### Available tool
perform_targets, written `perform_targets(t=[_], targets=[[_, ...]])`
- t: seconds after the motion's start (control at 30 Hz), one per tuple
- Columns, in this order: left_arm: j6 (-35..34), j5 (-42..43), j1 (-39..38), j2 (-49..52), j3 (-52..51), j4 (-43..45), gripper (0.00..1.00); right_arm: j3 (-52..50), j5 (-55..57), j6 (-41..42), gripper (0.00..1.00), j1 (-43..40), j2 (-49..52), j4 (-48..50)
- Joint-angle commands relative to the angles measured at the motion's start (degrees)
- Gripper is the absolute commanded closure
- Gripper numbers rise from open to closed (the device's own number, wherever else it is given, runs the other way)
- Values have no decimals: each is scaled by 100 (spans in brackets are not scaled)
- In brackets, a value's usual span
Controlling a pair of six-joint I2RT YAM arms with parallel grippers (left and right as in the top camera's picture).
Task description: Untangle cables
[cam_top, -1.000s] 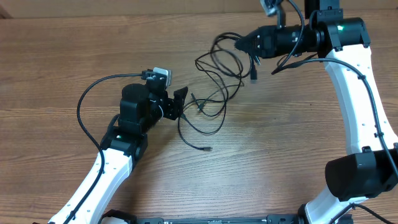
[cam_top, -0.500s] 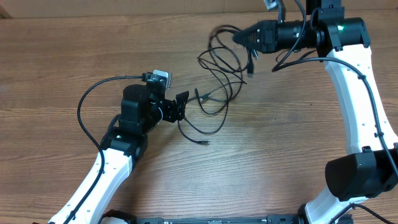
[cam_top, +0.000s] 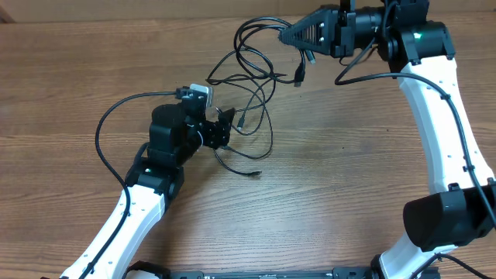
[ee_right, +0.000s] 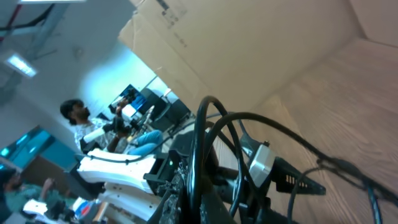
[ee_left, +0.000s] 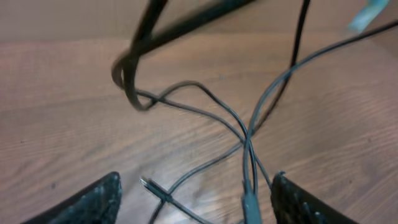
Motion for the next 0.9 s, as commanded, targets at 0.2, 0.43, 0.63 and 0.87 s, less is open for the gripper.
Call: perform_targets(t=[0.2, 0.43, 0.63, 0.87], targets=[[708, 199, 31, -33, 35, 1700, 30, 125, -208, 1478, 96, 369, -107, 1309], [1611, 1040, 31, -33, 35, 2197, 30, 125, 28, 1572, 96, 586, -107, 1521], [1694, 1010, 37, -33, 35, 2413, 86, 125, 28, 1574, 96, 610, -107, 1515], [1755, 1029, 37, -33, 37, 3150, 79, 125, 28, 1663, 96, 610, -107, 1517]])
